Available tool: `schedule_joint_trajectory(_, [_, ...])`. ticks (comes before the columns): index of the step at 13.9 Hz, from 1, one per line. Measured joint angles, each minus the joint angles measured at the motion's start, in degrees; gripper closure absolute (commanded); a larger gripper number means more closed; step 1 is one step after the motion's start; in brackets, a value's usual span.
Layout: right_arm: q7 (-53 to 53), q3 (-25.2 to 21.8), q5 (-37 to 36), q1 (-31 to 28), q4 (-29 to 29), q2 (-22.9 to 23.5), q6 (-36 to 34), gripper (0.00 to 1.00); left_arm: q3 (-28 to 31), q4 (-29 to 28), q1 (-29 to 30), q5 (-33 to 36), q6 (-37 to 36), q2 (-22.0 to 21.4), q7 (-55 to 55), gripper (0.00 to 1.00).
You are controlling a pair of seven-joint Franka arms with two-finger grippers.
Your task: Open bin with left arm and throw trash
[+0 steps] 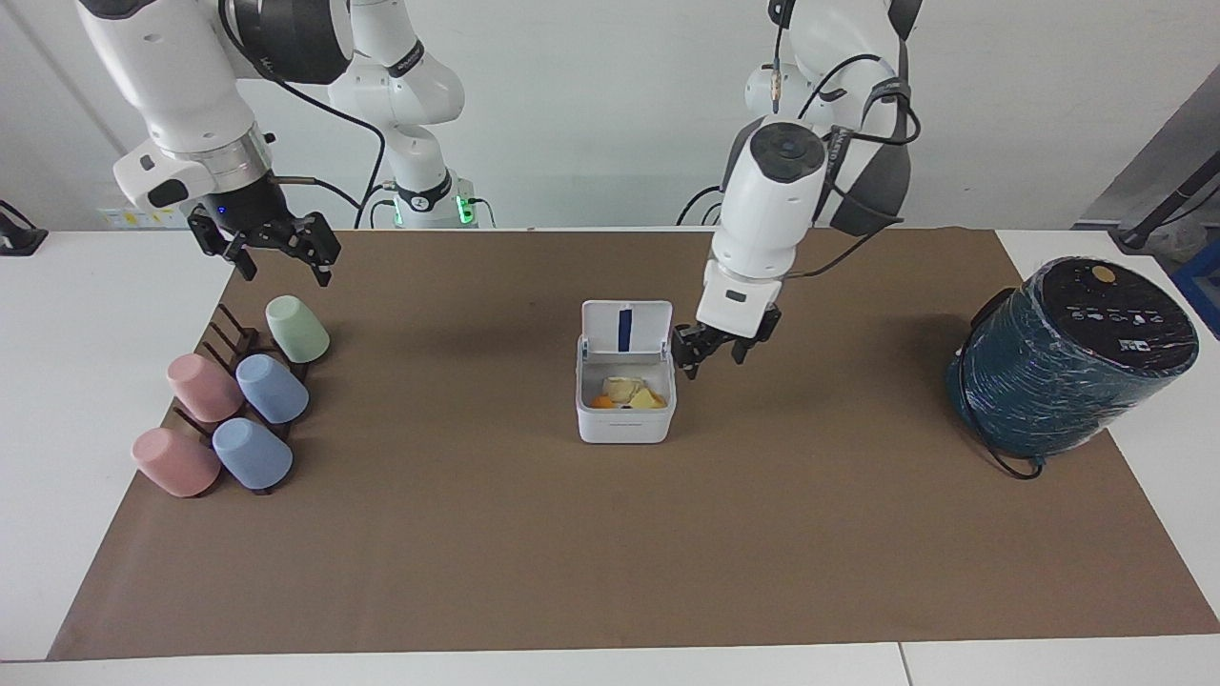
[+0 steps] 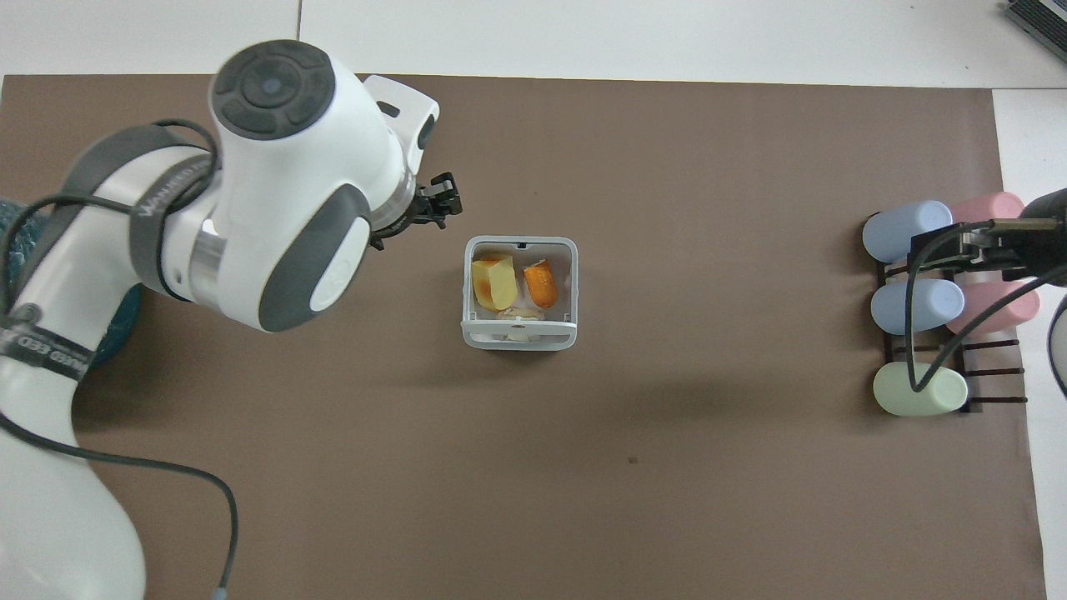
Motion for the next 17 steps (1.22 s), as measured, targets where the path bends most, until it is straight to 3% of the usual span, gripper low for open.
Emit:
schedule_joint_trajectory(4, [0.0, 0.0, 0.0, 0.0, 0.0, 0.0, 0.0, 0.00, 0.3, 2.8, 8.2, 0.0, -8.3, -1.1, 13.7, 0.21])
schedule_joint_trajectory(8, [0.0, 0.0, 0.0, 0.0, 0.0, 0.0, 0.0, 0.00, 0.3, 3.2, 15.9, 0.2, -14.2, -5.2, 27.1, 0.21])
schedule_joint_trajectory(14, [0.0, 0.0, 0.0, 0.0, 0.0, 0.0, 0.0, 0.00, -0.6, 2.8, 16.8, 1.0, -19.1, -11.5, 31.2, 0.18])
schedule_joint_trajectory(17, [0.0, 0.0, 0.0, 0.0, 0.0, 0.0, 0.0, 0.00, -1.1, -1.2, 16.4, 1.0, -18.4, -14.2, 31.2, 0.05])
